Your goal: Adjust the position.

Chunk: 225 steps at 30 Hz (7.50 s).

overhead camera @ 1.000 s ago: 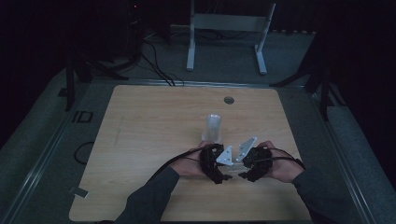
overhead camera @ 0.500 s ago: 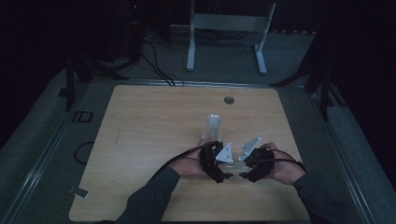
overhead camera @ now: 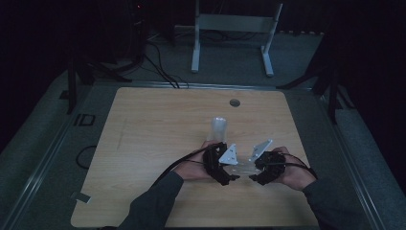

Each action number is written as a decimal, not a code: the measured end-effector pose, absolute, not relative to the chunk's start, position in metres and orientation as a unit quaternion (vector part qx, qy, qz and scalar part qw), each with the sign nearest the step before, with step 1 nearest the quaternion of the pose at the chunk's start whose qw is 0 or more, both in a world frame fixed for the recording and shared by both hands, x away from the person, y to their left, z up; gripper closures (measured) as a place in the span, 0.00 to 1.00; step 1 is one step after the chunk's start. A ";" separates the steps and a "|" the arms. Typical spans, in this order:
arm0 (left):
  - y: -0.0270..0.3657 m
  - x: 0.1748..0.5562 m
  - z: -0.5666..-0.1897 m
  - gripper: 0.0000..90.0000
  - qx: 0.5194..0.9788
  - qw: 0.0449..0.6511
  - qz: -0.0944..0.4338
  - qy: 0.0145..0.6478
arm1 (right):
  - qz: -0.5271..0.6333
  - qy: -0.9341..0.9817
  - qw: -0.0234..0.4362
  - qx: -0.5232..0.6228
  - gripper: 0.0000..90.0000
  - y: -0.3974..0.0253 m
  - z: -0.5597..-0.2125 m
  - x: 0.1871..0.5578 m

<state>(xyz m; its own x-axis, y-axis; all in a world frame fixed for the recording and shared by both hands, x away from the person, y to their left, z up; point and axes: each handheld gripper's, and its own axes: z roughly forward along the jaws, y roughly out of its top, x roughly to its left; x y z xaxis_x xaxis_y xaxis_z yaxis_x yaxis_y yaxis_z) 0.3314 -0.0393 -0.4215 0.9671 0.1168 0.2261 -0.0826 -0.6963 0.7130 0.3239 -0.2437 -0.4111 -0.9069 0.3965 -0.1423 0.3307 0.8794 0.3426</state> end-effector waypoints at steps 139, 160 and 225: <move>-0.072 0.343 -0.414 0.35 0.880 0.433 0.137 0.139 | 0.296 0.692 0.278 0.596 0.46 -0.300 -0.452 0.327; -0.077 0.350 -0.413 0.36 0.870 0.445 0.124 0.171 | 0.348 0.656 0.327 0.584 0.46 -0.299 -0.443 0.310; -0.108 0.368 -0.396 0.29 0.822 0.517 0.057 0.231 | 0.439 0.597 0.415 0.527 0.46 -0.293 -0.441 0.276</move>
